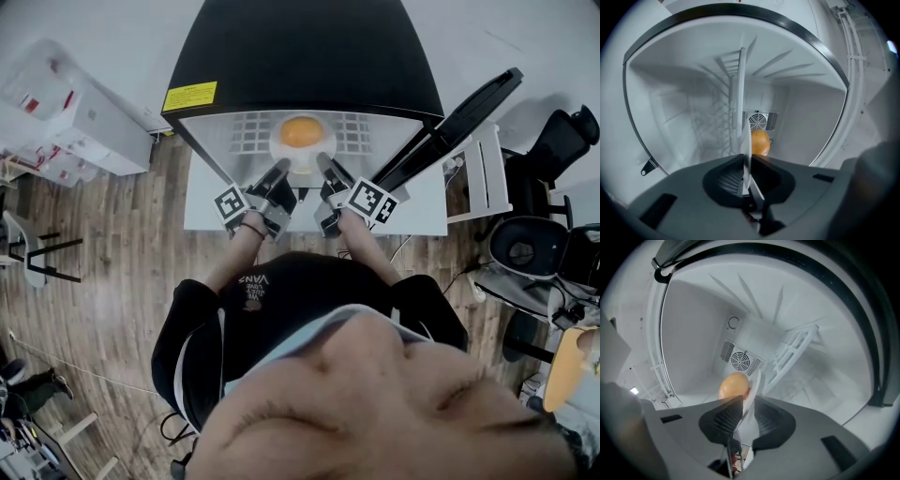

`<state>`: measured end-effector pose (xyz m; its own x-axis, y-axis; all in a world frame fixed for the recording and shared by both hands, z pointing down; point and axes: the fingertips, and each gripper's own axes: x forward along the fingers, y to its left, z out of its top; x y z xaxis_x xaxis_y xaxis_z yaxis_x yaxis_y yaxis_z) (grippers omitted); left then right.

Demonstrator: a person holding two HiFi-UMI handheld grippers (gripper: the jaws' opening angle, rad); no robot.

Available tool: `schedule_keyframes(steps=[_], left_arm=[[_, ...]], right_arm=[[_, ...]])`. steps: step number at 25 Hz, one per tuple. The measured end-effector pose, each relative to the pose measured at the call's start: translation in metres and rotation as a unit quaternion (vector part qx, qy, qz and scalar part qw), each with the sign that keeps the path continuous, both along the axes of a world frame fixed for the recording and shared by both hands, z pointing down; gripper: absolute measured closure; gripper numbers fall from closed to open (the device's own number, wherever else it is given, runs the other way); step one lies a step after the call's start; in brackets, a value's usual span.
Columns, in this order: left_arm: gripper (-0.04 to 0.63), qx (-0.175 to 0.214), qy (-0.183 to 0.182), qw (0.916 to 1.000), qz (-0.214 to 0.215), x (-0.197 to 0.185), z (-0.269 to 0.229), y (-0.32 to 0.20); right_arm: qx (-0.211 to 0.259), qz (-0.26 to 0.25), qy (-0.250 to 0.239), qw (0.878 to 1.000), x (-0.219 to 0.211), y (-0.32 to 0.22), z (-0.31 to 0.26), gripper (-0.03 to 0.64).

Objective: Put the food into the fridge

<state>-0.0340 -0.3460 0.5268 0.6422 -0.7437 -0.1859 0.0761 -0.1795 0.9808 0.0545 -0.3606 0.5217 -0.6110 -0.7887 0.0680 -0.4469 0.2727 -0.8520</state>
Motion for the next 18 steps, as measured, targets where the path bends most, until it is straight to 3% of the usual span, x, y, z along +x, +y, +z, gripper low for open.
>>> schedule_keyframes(steps=[18], left_arm=[[0.565, -0.007, 0.022, 0.9996, -0.019, -0.004, -0.004, -0.011]], right_arm=[[0.019, -0.002, 0.009, 1.000, 0.001, -0.004, -0.005, 0.513]])
